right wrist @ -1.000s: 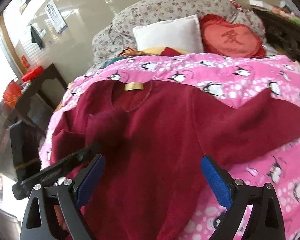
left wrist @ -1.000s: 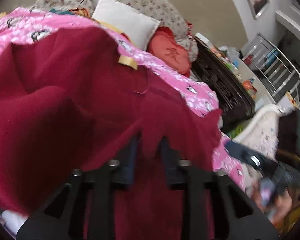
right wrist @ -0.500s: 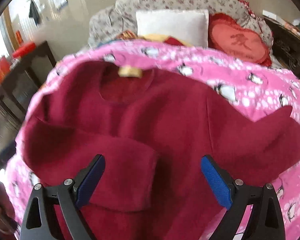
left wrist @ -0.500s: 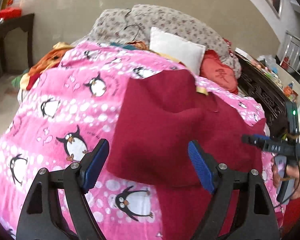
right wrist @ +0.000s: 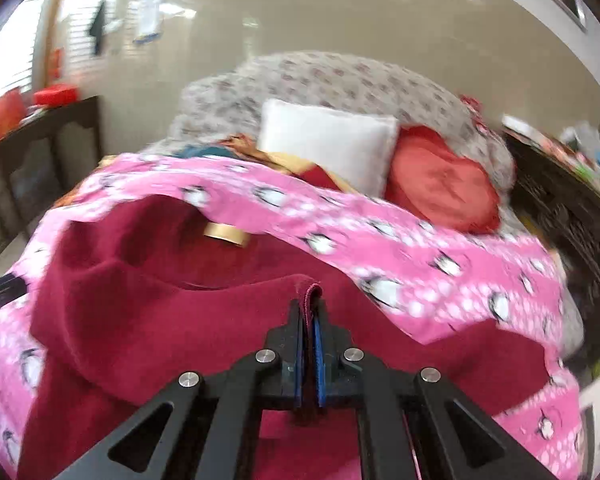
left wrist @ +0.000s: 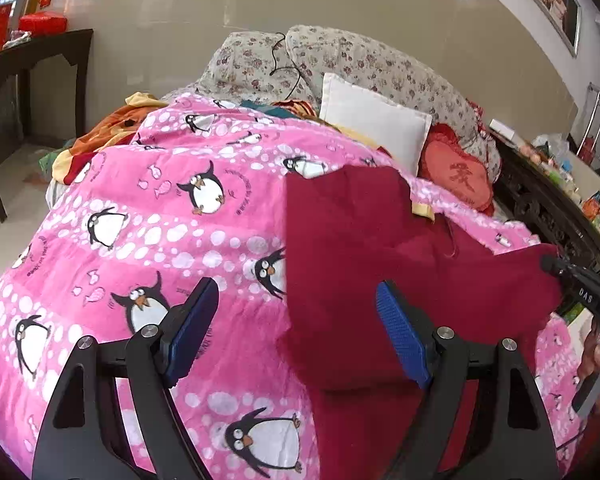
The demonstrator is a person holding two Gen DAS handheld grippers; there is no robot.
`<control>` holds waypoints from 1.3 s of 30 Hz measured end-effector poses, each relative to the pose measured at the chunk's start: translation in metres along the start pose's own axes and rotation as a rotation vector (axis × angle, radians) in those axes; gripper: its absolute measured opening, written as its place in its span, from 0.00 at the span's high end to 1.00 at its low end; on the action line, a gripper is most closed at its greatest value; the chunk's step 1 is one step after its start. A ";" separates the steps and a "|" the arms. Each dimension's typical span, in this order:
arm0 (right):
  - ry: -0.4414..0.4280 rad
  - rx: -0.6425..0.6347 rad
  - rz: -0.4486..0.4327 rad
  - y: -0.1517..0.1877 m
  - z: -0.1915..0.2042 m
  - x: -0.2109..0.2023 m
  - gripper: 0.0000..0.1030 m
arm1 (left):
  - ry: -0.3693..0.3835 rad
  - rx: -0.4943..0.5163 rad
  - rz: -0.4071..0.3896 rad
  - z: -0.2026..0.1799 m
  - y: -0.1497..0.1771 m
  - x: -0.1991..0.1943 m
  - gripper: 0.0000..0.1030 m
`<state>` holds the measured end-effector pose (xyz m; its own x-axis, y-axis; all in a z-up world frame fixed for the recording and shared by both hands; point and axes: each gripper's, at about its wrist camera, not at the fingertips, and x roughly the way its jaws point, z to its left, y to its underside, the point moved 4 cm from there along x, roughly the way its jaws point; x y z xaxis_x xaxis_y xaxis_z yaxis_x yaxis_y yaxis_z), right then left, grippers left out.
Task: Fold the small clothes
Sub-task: 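Grasp the other sleeve with the right tool, then fold the held sleeve across the sweater body toward the left tool, release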
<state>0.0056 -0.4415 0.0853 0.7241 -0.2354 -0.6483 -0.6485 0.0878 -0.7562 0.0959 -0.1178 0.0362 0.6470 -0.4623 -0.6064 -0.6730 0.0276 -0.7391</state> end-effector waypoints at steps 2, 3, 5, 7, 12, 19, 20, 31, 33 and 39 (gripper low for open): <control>-0.002 0.030 0.120 0.017 -0.013 0.029 0.87 | -0.011 0.017 0.032 -0.005 0.006 0.010 0.21; 0.029 0.024 0.197 0.027 -0.018 0.043 0.76 | -0.019 0.023 0.049 -0.007 0.009 0.015 0.21; 0.024 0.045 0.207 0.035 -0.027 0.045 0.74 | -0.027 0.041 0.060 -0.010 0.013 0.016 0.21; -0.033 0.085 0.137 0.026 -0.025 0.026 0.64 | -0.056 0.084 0.048 -0.014 0.015 0.011 0.21; -0.389 -0.057 0.068 -0.016 0.059 -0.003 0.62 | -0.110 0.120 0.057 -0.011 0.027 0.014 0.21; -0.536 -0.321 0.069 -0.045 0.187 0.039 0.62 | -0.089 0.058 0.103 0.009 0.040 0.033 0.21; -0.551 -0.322 0.078 -0.047 0.194 0.045 0.62 | -0.081 0.047 0.096 0.011 0.038 0.033 0.21; -0.638 -0.347 0.081 -0.052 0.236 0.080 0.96 | -0.034 -0.003 0.055 0.022 0.026 0.026 0.21; -0.569 -0.361 0.001 -0.064 0.233 0.069 0.96 | -0.036 -0.044 -0.008 0.028 0.017 0.014 0.21; -0.484 -0.338 -0.013 -0.074 0.244 0.094 0.90 | -0.041 -0.111 0.006 0.039 0.014 0.015 0.21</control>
<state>0.1786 -0.2342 0.0582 0.7058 0.2408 -0.6662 -0.6201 -0.2446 -0.7454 0.1104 -0.0898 0.0055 0.6553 -0.4253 -0.6242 -0.7113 -0.0694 -0.6995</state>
